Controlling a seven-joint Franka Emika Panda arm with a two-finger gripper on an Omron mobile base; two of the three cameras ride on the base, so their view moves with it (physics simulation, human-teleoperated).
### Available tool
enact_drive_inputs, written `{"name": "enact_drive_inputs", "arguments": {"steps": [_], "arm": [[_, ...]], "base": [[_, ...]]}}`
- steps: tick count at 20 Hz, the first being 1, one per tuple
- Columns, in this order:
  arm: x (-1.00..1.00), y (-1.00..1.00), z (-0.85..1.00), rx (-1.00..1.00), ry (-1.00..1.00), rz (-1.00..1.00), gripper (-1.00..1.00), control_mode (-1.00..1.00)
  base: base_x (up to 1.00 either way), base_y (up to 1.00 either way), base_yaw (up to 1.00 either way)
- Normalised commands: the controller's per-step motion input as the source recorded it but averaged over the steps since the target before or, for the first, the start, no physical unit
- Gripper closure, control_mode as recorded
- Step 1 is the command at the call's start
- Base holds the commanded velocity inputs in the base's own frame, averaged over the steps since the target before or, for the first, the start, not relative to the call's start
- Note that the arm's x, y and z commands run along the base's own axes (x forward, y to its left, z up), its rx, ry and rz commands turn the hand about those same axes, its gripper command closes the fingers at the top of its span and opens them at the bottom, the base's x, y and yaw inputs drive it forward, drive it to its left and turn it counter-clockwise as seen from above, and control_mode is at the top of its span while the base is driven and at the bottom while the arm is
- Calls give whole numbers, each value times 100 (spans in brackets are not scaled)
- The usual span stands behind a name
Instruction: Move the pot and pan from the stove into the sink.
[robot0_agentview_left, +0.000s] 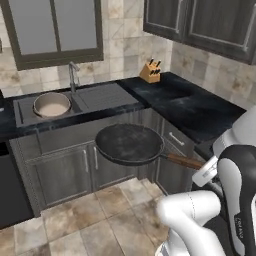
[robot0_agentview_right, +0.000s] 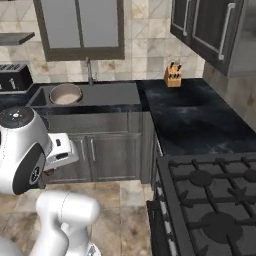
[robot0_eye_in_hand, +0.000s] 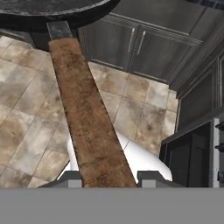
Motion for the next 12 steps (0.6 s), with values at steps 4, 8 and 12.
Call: {"name": "enact_drive_inputs", "arguments": {"steps": [4,8,12], "arm": [[0,0,0,0,0,0,100,100],[0,0,0,0,0,0,100,100],[0,0,0,0,0,0,100,100]], "base": [[-5,-2,41],[-12,-5,28],[-8,-1,4]]}}
